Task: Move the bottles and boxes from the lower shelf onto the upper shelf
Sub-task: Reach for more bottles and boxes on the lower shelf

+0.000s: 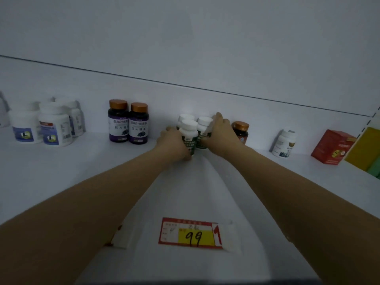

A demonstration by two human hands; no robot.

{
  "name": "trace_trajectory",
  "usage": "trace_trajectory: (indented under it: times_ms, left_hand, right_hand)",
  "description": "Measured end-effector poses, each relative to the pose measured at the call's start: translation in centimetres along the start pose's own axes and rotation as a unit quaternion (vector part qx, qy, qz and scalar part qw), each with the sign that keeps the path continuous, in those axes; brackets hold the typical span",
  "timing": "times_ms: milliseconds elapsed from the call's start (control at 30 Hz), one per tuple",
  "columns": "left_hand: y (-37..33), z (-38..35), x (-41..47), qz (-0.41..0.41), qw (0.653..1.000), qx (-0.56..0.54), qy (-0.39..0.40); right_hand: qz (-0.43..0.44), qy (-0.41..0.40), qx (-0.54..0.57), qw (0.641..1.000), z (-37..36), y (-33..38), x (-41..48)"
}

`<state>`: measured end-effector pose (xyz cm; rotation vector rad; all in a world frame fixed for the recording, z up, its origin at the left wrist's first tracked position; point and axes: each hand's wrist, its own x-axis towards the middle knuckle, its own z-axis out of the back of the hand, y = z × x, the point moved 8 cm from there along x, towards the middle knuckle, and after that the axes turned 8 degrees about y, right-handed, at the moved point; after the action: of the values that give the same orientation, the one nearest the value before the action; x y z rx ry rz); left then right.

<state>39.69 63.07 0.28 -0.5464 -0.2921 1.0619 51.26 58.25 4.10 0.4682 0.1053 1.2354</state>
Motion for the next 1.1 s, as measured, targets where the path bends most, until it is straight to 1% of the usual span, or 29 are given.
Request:
trace_trajectory:
  times_ms: [100,167,267,333,500,600,700,800,933,1000,1100]
  left_hand:
    - [-0.3,0.4,-2.0,0.017,1.000,0.020,-0.001]
    - [-0.9,0.7,-3.9,0.028,0.998,0.047,0.012]
    - [-2.4,0.8,-7.6,0.023,0.996,0.084,0.020]
    - [-4.1,0.9,-10.5,0.010,0.996,0.086,0.007]
    - [-9.7,0.6,-19.6,-0.036,0.998,0.023,-0.046]
    - [-12.5,-1.4,-24.7,-0.057,0.997,-0.009,-0.053]
    - [-14.5,-5.2,-28.9,-0.060,0.998,-0.009,-0.025]
    - [-14.1,-9.6,-31.4,-0.038,0.998,-0.036,0.025]
    - [-10.4,-15.7,-32.7,0.023,0.993,-0.044,0.104]
    - [-8.0,-18.4,-32.4,0.053,0.989,-0.038,0.131]
    - [-4.1,-22.0,-30.6,0.084,0.982,-0.063,0.156]
  right_hand:
    - [0.028,0.019,-0.130,0.991,1.7,0.3,-3.0]
    - [0.025,0.048,-0.170,0.984,3.0,-0.2,-5.1]
    - [0.025,0.077,-0.191,0.978,5.5,-1.4,-9.0]
    - [0.023,0.089,-0.186,0.978,7.1,-2.5,-11.9]
    - [0.035,0.086,-0.198,0.976,10.4,-5.3,-19.5]
    - [0.049,0.088,-0.180,0.979,11.3,-7.0,-24.2]
    - [0.070,0.085,-0.164,0.980,11.5,-8.6,-28.5]
    - [0.088,0.083,-0.138,0.983,10.9,-10.6,-31.7]
    - [0.089,0.137,-0.077,0.984,7.0,-13.5,-34.1]
    - [0.082,0.173,-0.074,0.979,3.7,-15.1,-34.5]
    - [0.062,0.236,-0.064,0.968,-2.1,-17.7,-33.7]
